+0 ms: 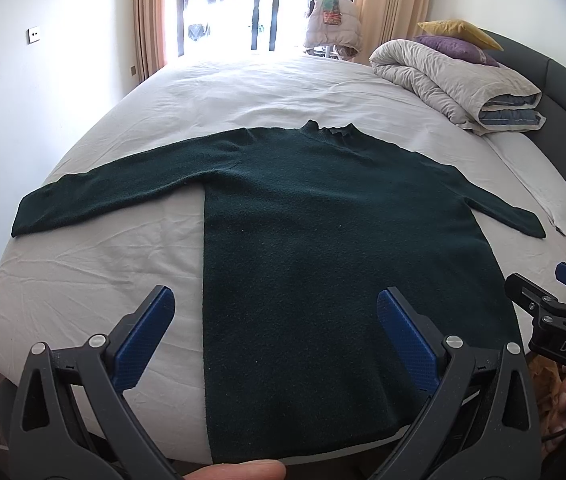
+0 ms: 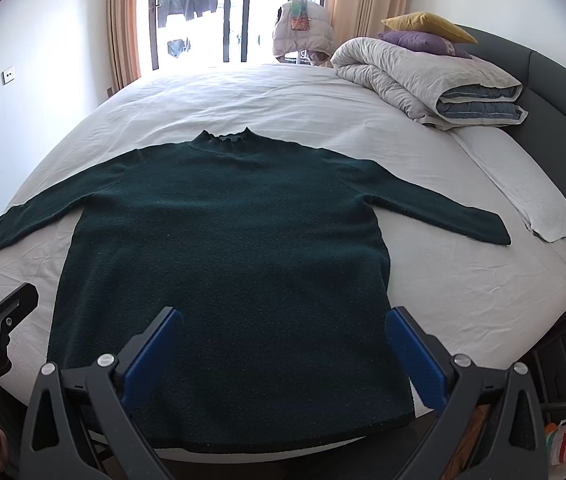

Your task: Fold small clothes

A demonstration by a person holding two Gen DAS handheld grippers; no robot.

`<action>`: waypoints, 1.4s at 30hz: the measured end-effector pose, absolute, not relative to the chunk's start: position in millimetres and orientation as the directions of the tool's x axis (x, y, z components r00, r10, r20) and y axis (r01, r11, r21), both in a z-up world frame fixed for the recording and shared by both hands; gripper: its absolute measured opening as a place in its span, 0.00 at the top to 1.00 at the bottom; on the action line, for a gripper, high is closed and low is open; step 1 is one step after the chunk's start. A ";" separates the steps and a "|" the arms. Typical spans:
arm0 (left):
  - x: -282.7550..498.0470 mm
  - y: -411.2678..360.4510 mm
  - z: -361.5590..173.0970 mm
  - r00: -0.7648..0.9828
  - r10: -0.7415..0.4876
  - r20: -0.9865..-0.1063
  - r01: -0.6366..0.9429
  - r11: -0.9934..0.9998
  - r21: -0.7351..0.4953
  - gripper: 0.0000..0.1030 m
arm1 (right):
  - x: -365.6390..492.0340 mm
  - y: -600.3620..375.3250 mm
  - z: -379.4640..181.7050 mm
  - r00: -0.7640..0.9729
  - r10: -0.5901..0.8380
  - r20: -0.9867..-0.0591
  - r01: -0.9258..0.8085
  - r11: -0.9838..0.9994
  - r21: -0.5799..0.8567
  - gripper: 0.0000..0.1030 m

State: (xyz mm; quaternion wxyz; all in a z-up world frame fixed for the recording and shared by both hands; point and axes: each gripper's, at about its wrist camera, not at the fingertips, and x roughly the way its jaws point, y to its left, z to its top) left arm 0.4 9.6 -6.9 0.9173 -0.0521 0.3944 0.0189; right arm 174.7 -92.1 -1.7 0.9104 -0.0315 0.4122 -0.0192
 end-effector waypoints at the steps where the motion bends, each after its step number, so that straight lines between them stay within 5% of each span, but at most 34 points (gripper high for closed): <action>1: 0.6 9.6 -6.9 0.688 -0.007 -0.725 -0.075 0.994 -0.081 0.00 | 175.0 -92.2 -1.5 0.659 -0.060 -0.750 0.009 0.997 -0.072 0.00; 42: 1.5 12.2 -8.2 0.687 -0.009 -0.727 -0.076 0.994 -0.084 0.00 | 173.6 -94.2 -4.6 0.659 -0.058 -0.750 0.008 0.997 -0.071 0.00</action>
